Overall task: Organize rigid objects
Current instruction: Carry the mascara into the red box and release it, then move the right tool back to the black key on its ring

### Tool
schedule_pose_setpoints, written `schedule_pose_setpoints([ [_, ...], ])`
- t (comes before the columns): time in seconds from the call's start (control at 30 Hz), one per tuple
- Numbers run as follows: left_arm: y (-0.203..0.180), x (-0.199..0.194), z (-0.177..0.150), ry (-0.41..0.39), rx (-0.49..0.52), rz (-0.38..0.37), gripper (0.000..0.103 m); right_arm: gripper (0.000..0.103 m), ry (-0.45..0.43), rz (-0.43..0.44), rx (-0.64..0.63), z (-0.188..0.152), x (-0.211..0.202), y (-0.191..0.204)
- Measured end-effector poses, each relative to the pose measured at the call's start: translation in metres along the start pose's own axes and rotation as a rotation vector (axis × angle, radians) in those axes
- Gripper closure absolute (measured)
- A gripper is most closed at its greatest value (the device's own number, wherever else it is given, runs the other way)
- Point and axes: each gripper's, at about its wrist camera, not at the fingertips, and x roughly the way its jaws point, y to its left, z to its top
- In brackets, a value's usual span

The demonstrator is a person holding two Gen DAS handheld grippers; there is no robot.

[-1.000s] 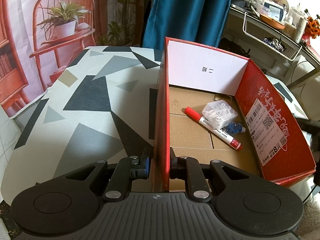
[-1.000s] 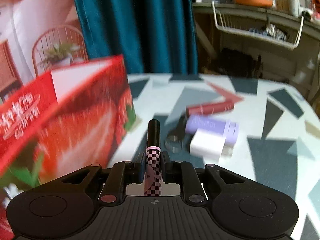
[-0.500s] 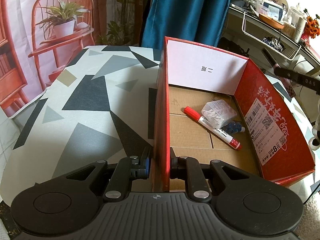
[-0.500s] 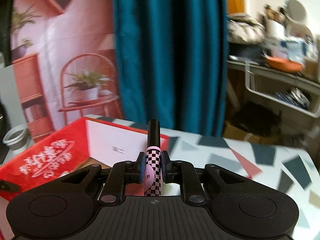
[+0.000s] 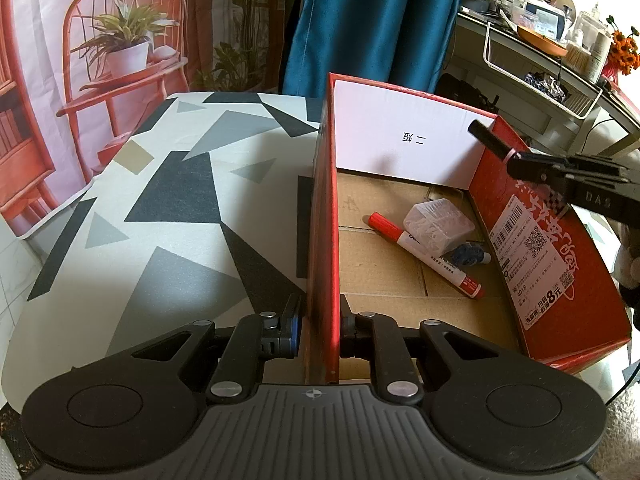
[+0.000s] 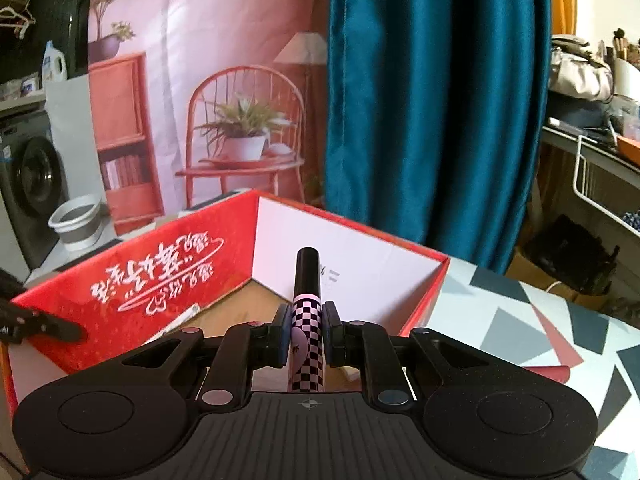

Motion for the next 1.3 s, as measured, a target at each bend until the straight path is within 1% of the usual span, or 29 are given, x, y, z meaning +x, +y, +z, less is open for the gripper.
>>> schedule_pose_setpoints([
  [0.3,0.0,0.0,0.0,0.0,-0.001,0.0,0.085,0.087,0.034,0.02,-0.009,-0.008,-0.002,0.004],
  [0.47,0.0,0.0,0.0,0.0,0.0,0.001,0.084,0.082,0.034,0.021,-0.005,-0.01,-0.003,0.003],
  [0.57,0.0,0.0,0.0,0.0,-0.001,0.001,0.084,0.078,0.013,0.003,0.003,-0.01,-0.007,0.001],
  [0.63,0.001,0.0,0.0,0.001,-0.001,0.0,0.084,0.068,-0.01,-0.015,0.015,-0.01,-0.011,-0.002],
  [0.67,0.0,0.0,0.0,0.0,-0.001,0.001,0.084,0.064,-0.024,-0.026,0.023,-0.01,-0.014,-0.005],
  [0.7,0.0,0.0,0.0,0.0,-0.001,0.001,0.084,0.057,-0.036,-0.039,0.031,-0.01,-0.016,-0.008],
  [0.73,0.001,0.0,0.0,0.0,-0.001,0.001,0.084,0.046,-0.046,-0.051,0.041,-0.009,-0.019,-0.011],
  [0.77,0.0,0.0,0.0,0.0,-0.001,0.0,0.084,0.041,-0.053,-0.061,0.055,-0.009,-0.022,-0.015],
  [0.8,0.0,0.0,0.0,0.0,-0.001,0.002,0.084,0.032,-0.056,-0.064,0.069,-0.01,-0.024,-0.019],
  [0.87,0.0,0.0,0.0,0.0,-0.001,0.001,0.084,0.023,-0.069,-0.079,0.089,-0.01,-0.03,-0.026],
  [0.9,0.0,0.0,0.0,0.0,-0.001,0.001,0.084,0.015,-0.076,-0.097,0.097,-0.011,-0.033,-0.03],
  [0.97,0.0,0.0,0.0,0.0,-0.001,0.001,0.084,0.008,-0.092,-0.131,0.114,-0.013,-0.039,-0.038],
  [1.17,0.0,0.0,0.0,0.0,-0.002,0.001,0.084,0.009,-0.094,-0.195,0.215,-0.031,-0.049,-0.068],
  [1.2,0.001,0.0,0.0,-0.001,-0.004,0.001,0.084,0.012,-0.092,-0.203,0.237,-0.036,-0.05,-0.072],
  [1.23,0.001,0.0,0.0,-0.002,-0.005,0.001,0.084,0.021,-0.085,-0.208,0.256,-0.041,-0.05,-0.076],
  [1.27,0.002,0.0,0.0,-0.002,-0.005,0.002,0.084,0.027,-0.067,-0.211,0.274,-0.047,-0.048,-0.079],
  [1.3,0.002,0.0,0.0,-0.001,-0.005,0.003,0.084,0.036,-0.041,-0.214,0.291,-0.052,-0.045,-0.083],
])
